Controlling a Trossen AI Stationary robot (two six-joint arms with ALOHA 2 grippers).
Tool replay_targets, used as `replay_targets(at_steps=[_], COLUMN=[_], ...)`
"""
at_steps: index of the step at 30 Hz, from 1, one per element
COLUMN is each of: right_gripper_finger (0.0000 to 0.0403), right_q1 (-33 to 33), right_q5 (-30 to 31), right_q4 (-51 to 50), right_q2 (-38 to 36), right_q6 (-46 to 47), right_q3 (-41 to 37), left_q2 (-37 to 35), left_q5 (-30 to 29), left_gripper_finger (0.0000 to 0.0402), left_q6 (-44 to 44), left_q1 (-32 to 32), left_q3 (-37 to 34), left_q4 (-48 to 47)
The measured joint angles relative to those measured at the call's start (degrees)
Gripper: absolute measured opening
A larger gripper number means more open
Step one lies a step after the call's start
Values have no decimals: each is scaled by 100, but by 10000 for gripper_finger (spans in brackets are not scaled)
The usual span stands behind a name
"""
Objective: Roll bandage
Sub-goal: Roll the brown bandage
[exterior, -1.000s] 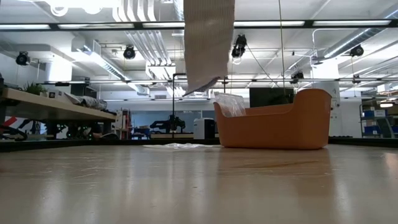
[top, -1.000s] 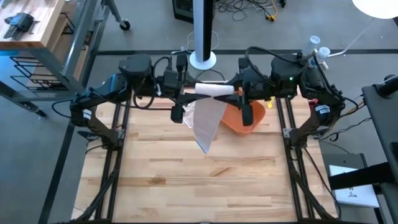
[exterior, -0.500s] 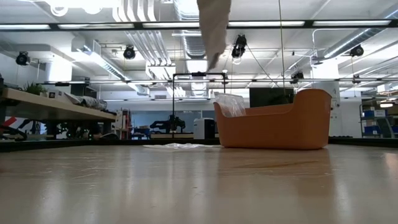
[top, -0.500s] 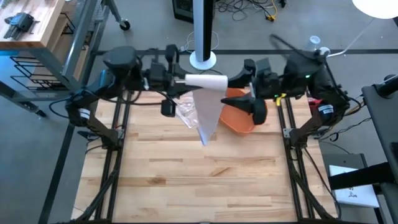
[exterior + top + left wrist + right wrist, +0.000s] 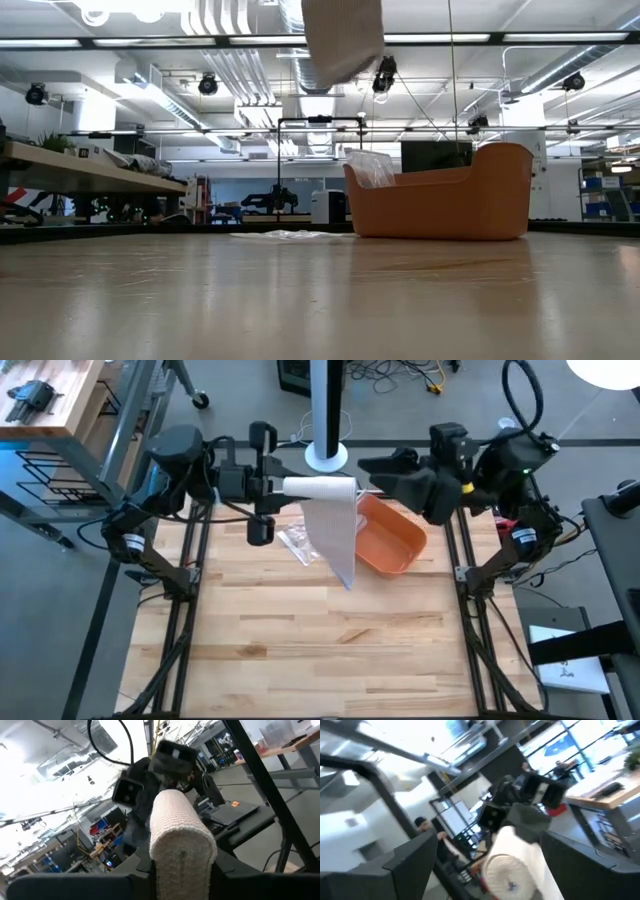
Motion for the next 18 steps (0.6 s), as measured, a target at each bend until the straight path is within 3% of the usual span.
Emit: replay_targets(at_steps=[10, 18], right_gripper_finger=[343, 343], right_q1=[-50, -50], right_q5=[-22, -15], right_q4=[-186, -182], right_q2=[389, 402], right_q6=[373, 1184], right_q3=[-15, -15], left_q2=[58, 66], left_q5=[-163, -358], left_gripper_finger=[77, 77], left_q6=[247, 1121], left_q1=[-2, -3], left_q3=[-15, -15], left_q4=[-205, -431])
